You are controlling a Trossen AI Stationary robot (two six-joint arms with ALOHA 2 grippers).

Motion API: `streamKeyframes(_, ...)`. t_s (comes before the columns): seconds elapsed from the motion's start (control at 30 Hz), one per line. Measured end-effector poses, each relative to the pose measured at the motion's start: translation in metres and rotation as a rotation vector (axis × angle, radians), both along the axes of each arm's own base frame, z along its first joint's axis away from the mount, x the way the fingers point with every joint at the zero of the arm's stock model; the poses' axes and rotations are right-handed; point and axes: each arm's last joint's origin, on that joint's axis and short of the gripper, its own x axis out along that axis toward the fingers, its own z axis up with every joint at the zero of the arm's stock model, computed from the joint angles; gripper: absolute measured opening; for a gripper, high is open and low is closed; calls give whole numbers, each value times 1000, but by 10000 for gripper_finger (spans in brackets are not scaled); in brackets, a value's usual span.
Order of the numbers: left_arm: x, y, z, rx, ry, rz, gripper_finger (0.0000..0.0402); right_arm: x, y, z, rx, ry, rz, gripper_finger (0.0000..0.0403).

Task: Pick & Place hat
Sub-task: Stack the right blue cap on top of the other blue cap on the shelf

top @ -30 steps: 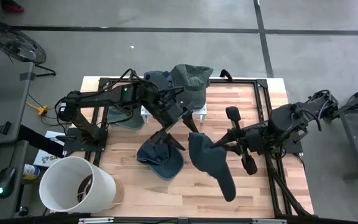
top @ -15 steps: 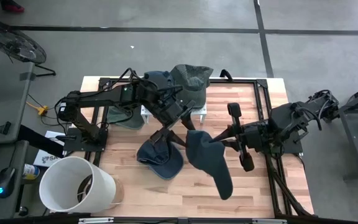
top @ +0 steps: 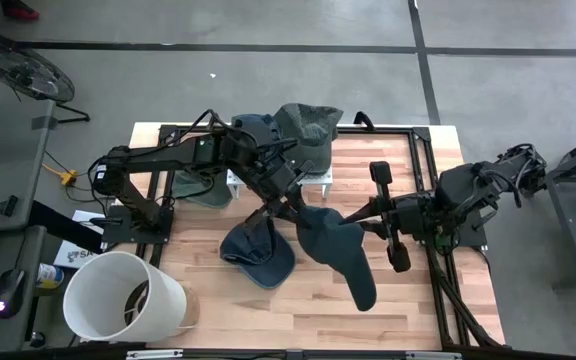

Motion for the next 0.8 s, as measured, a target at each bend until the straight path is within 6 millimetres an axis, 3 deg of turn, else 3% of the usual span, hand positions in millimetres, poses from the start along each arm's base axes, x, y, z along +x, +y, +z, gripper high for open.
streamKeyframes(0.2,1,2,-3,3,35,74,36,0,-2,1,73,4,-66,16)
streamKeyframes(0.5,-11,5,4,17,59,211,36,-6,-8,3,216,18,-189,97)
streamKeyframes(0.8,-19,7,5,30,99,282,36,-15,-15,7,241,2,-249,161)
